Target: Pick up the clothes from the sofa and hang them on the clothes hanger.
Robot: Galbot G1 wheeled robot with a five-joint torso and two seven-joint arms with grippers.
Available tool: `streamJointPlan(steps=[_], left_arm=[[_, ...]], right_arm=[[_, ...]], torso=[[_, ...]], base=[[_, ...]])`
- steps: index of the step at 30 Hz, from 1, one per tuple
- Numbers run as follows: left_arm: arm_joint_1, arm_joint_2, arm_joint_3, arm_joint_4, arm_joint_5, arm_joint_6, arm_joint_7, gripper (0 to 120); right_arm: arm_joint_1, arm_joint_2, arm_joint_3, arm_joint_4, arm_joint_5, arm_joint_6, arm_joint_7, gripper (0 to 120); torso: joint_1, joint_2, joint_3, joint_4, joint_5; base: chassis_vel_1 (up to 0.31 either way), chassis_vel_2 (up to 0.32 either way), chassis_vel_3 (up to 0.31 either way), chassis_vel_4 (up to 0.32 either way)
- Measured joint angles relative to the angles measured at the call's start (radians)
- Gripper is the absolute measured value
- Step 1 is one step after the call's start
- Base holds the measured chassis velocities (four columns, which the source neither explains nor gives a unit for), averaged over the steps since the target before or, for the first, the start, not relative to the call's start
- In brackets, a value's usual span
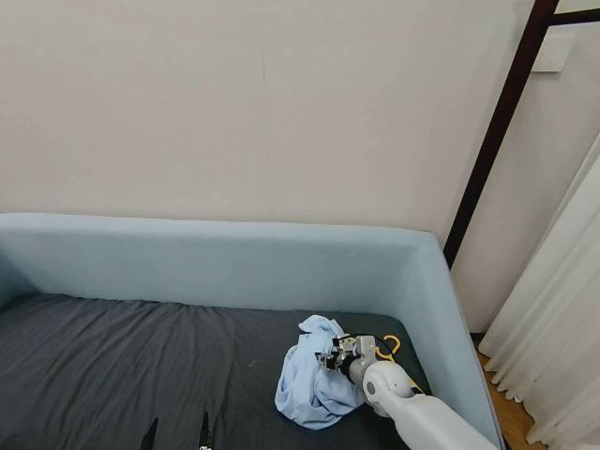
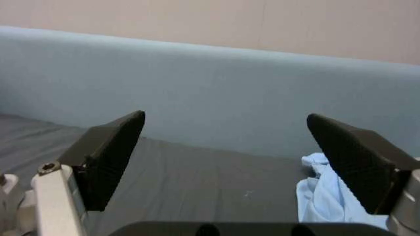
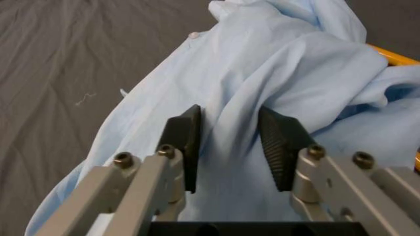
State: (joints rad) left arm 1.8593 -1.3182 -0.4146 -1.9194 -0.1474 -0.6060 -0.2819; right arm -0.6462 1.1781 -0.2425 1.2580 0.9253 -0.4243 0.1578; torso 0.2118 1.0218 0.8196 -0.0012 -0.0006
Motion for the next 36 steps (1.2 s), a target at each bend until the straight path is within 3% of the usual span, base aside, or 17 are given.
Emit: streamJointPlan(steps=[2, 5, 6, 9, 20, 29, 31, 36], left_arm=[[0.0, -0.001, 0.0, 0.001, 0.0, 0.0, -0.001, 98], [0.0, -0.001, 0.0, 0.001, 0.0, -0.001, -0.001, 98], [0.0, -0.002, 0.0, 0.002, 0.0, -0.001, -0.002, 98], [0.001, -0.003, 0.001, 0.002, 0.0, -0.002, -0.002, 98], [-0.003, -0.005, 0.002, 0.008, 0.0, -0.003, -0.004, 98], [-0.013, -0.009, 0.0, 0.012, -0.005, -0.005, -0.012, 98], [-0.019, -0.009, -0.001, 0.011, -0.011, -0.005, -0.014, 98], [-0.023, -0.01, -0.004, 0.007, -0.021, -0.003, -0.015, 98]], right_arm=[[0.0, -0.001, -0.002, 0.0, -0.005, 0.001, -0.001, 23], [0.0, -0.001, -0.002, 0.0, -0.005, 0.001, -0.001, 22], [0.0, -0.003, -0.003, 0.001, -0.01, 0.002, -0.002, 11], [-0.002, -0.007, -0.003, 0.008, -0.013, 0.004, -0.003, 0], [-0.008, -0.039, 0.003, 0.055, -0.011, 0.023, -0.014, 0], [0.025, -0.142, 0.036, 0.278, 0.029, 0.036, -0.037, 0], [0.068, -0.183, 0.043, 0.388, 0.067, 0.025, -0.032, 0], [0.162, -0.215, 0.035, 0.49, 0.152, 0.006, -0.008, 0]], torso=[[0.0, 0.0, 0.0, 0.0, 0.0], [0.0, 0.0, 0.0, 0.0, 0.0], [0.0, 0.0, 0.0, 0.0, 0.0], [0.0, 0.0, 0.0, 0.0, 0.0001], [0.0, 0.0, 0.0, 0.0, 0.0002], [0.0, 0.0, 0.0, 0.0, 0.0001], [0.0, 0.0, 0.0, 0.0, 0.0], [0.0, 0.0, 0.0, -0.0001, 0.0001]], base=[[0.0, 0.0, 0.0, 0.0], [0.0, 0.0, 0.0, 0.0], [0.0, 0.0, 0.0, 0.0], [0.0, 0.0, 0.0, 0.0], [0.0, 0.0, 0.0, 0.0], [0.0, 0.0, 0.0, 0.0], [0.0, 0.0, 0.0, 0.0], [0.0, 0.0, 0.0, 0.0]])
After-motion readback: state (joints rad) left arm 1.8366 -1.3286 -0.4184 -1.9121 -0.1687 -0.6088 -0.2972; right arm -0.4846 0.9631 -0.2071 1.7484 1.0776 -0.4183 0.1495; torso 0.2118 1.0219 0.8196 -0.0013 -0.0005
